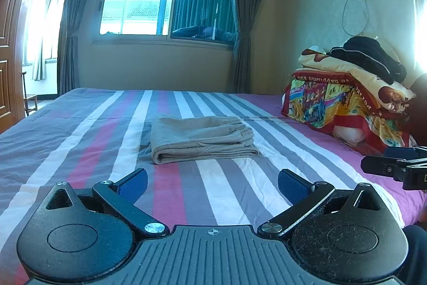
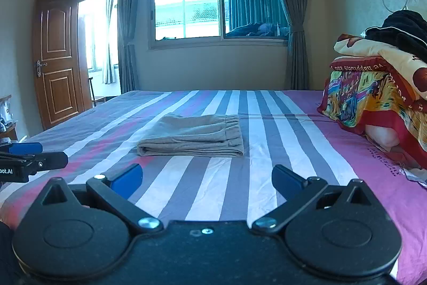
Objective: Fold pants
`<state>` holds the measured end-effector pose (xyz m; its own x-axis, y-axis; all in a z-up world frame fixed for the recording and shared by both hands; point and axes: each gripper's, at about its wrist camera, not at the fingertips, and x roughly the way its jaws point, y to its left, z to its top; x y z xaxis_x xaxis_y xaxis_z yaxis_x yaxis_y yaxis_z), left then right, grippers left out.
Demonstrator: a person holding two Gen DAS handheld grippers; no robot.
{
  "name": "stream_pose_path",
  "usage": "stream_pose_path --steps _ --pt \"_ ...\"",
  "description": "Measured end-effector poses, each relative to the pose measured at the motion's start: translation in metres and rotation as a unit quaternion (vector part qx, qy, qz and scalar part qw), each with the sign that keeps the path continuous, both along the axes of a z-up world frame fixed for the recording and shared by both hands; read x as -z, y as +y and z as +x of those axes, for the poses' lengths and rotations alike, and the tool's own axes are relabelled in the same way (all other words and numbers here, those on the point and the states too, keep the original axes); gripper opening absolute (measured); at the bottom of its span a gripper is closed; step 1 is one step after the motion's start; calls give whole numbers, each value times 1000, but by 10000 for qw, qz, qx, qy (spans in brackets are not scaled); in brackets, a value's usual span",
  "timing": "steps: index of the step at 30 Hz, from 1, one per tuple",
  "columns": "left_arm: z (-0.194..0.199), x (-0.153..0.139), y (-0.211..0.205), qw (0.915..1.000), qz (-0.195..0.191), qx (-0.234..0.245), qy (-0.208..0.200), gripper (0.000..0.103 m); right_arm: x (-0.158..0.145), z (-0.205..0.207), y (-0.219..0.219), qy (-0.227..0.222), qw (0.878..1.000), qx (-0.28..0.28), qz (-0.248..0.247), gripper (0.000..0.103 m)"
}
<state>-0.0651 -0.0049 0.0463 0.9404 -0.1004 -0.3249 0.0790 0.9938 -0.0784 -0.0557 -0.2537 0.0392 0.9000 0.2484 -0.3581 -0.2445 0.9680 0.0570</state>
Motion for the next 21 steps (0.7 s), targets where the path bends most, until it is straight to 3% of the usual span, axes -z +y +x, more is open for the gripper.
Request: stream_pose_path --steps 21 --pt "1 0 3 10000 -25 -16 -22 103 -2 4 2 24 10000 -50 -20 102"
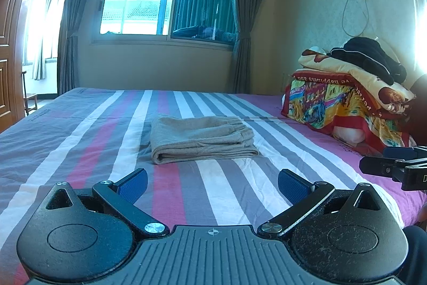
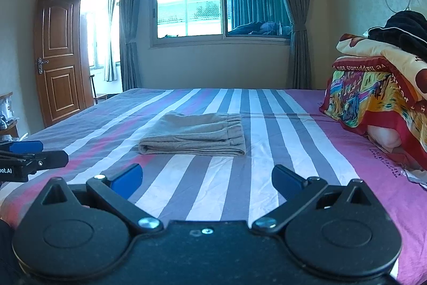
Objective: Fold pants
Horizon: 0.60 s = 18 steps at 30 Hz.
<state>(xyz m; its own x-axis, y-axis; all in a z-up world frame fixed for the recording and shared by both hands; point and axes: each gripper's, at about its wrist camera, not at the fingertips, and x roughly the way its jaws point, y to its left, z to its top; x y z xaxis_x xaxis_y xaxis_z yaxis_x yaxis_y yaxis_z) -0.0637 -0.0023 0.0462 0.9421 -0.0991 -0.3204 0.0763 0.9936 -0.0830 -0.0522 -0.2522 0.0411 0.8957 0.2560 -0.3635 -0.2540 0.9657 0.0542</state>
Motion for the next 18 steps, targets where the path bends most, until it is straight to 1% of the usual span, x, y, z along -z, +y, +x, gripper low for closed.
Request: stream_pose_path --steps 18 --pt "0 3 0 10000 -9 3 -5 103 0 1 -2 33 10000 -57 7 102"
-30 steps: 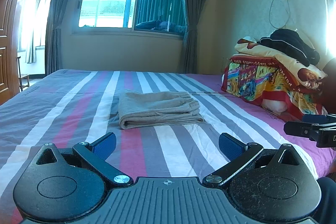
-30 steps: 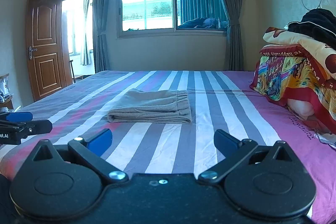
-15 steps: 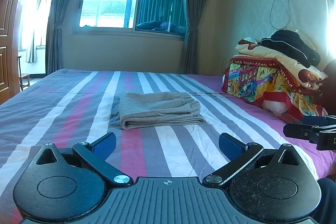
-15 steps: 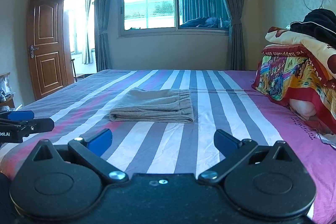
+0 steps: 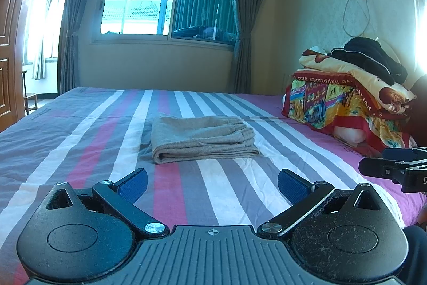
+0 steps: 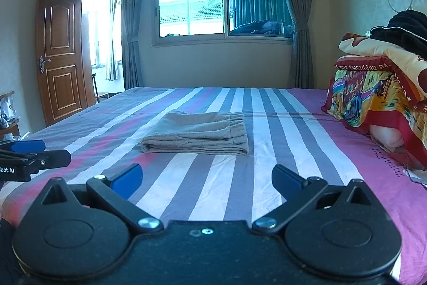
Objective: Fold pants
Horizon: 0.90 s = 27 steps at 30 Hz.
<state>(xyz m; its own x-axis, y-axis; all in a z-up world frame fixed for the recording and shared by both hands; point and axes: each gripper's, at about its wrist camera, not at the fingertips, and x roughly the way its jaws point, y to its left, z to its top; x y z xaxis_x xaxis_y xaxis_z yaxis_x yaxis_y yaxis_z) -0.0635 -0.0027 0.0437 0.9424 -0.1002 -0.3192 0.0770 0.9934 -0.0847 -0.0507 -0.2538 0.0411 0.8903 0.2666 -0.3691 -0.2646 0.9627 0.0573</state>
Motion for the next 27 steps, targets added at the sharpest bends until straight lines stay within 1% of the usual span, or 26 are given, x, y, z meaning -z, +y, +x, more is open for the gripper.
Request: stream_pose_path --steps 22,27 --pt "-3 -2 0 9999 83 9 -74 103 -1 0 0 -11 10000 -3 -4 102" --pt "-5 -3 -1 9997 107 181 -143 103 -1 0 0 4 10000 5 -1 102"
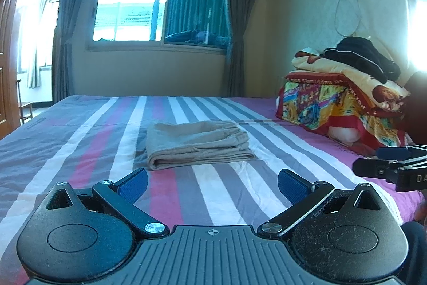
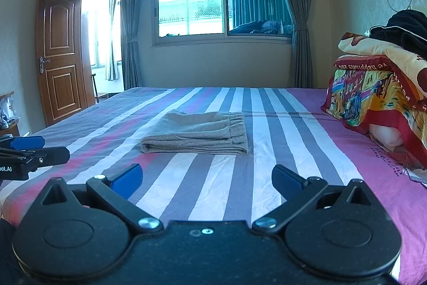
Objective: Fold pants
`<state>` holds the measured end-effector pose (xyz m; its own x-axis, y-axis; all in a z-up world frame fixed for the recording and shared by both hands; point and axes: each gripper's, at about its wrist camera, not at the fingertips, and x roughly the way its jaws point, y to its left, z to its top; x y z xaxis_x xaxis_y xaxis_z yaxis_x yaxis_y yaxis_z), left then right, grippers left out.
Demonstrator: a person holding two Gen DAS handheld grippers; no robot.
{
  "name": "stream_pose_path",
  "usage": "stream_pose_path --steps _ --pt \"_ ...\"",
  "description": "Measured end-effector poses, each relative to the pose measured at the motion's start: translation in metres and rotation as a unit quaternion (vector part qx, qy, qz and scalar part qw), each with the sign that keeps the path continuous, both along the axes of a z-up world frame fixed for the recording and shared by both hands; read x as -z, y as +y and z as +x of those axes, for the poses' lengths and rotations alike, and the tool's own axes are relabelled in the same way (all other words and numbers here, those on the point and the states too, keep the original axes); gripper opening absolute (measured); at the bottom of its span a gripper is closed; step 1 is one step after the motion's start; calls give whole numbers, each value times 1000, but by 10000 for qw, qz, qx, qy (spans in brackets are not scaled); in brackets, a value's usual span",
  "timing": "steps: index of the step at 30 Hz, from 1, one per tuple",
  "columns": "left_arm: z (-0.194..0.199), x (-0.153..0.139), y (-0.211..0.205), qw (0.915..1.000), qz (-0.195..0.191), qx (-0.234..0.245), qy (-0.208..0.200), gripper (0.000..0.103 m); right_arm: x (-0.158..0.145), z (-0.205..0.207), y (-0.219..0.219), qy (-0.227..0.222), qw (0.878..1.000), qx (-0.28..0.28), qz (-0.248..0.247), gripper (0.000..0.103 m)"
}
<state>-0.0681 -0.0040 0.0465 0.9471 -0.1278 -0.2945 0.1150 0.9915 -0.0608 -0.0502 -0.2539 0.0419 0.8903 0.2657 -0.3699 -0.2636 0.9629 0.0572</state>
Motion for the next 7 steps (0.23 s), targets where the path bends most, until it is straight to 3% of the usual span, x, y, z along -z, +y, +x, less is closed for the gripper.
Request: stream_pose_path --steps 7 --pt "-3 -3 -1 9999 -31 -30 -102 103 1 1 1 34 10000 1 1 102"
